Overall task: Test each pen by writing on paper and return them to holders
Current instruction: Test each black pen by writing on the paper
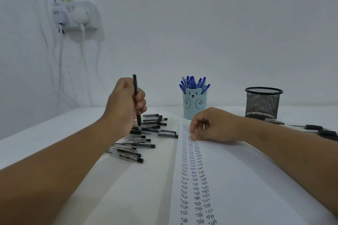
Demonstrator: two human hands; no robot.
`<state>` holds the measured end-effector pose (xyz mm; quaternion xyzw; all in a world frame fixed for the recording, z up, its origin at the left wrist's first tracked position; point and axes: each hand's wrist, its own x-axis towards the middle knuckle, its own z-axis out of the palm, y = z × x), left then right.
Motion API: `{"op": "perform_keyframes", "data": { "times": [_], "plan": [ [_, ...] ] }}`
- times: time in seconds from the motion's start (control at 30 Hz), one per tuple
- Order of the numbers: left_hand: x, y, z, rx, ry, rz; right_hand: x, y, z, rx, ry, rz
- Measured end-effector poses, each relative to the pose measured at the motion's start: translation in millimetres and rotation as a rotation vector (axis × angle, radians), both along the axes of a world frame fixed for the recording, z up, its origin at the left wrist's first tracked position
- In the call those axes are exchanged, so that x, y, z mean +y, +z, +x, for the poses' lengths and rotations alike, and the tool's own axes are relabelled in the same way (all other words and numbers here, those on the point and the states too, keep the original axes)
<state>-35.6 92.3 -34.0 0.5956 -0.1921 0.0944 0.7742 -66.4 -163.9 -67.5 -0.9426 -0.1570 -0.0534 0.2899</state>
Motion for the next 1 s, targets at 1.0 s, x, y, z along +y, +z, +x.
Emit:
{"op": "perform_keyframes", "data": {
  "times": [1.0],
  "plan": [
    [-16,-32,-5,-0.394,-0.046,1.059,1,2,-3,-0.188,-0.326,0.48]
  ]
}}
